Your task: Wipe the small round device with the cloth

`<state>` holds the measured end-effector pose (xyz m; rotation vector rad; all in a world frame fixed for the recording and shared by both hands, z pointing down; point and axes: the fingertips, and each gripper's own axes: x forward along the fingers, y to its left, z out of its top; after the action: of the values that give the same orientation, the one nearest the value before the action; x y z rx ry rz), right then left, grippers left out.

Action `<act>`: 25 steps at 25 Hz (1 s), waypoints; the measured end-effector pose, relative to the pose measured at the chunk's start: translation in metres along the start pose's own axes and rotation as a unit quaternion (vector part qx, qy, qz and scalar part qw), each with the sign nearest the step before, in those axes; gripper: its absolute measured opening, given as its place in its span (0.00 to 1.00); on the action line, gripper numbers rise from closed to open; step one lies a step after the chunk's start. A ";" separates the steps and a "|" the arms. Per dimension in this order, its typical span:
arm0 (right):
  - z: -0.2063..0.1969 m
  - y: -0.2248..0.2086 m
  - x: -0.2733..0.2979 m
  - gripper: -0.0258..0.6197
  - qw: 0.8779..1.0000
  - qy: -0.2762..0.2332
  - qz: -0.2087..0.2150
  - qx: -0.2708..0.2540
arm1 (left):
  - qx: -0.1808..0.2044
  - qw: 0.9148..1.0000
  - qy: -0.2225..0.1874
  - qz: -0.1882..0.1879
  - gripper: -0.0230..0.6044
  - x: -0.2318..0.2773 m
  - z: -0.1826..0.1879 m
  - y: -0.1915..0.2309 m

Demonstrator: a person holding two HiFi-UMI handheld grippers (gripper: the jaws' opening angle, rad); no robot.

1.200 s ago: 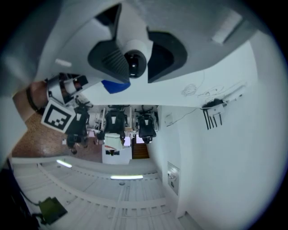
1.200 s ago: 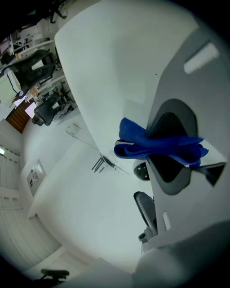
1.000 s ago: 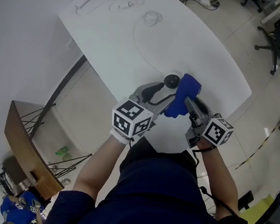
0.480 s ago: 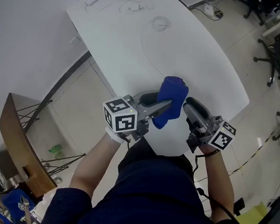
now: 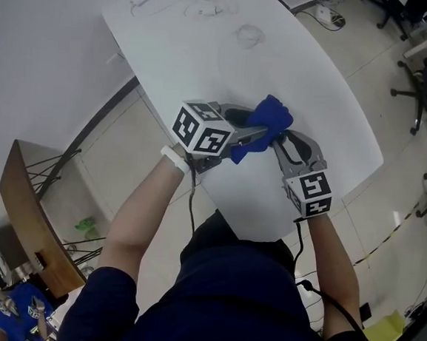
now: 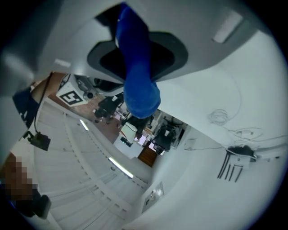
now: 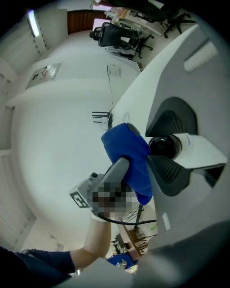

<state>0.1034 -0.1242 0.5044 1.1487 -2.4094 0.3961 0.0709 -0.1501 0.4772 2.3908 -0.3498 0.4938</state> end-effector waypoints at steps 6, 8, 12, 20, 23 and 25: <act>-0.005 0.002 0.009 0.24 0.999 -0.006 0.024 0.041 | -0.167 0.982 -0.009 -0.086 0.26 0.010 -0.013 0.042; -0.006 0.002 0.008 0.24 0.999 -0.008 0.025 0.041 | -0.233 0.969 -0.026 -0.079 0.26 0.010 -0.034 0.058; -0.006 0.002 0.007 0.24 0.999 -0.012 0.022 0.045 | -0.272 0.962 -0.006 -0.030 0.26 0.023 -0.085 0.072; -0.009 0.000 0.008 0.24 0.998 -0.014 0.025 0.051 | -0.203 0.973 -0.093 0.065 0.26 -0.002 -0.048 0.049; -0.010 0.000 0.007 0.24 0.998 -0.013 0.027 0.055 | -0.149 0.975 -0.150 0.073 0.26 -0.025 -0.011 0.007; -0.009 0.000 0.007 0.24 0.998 -0.014 0.029 0.053 | -0.132 0.973 -0.181 0.052 0.26 -0.033 0.005 -0.021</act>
<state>0.1018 -0.1257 0.5156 1.1377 -2.4770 0.5365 0.0509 -0.1334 0.4477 2.2016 -0.6612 0.0452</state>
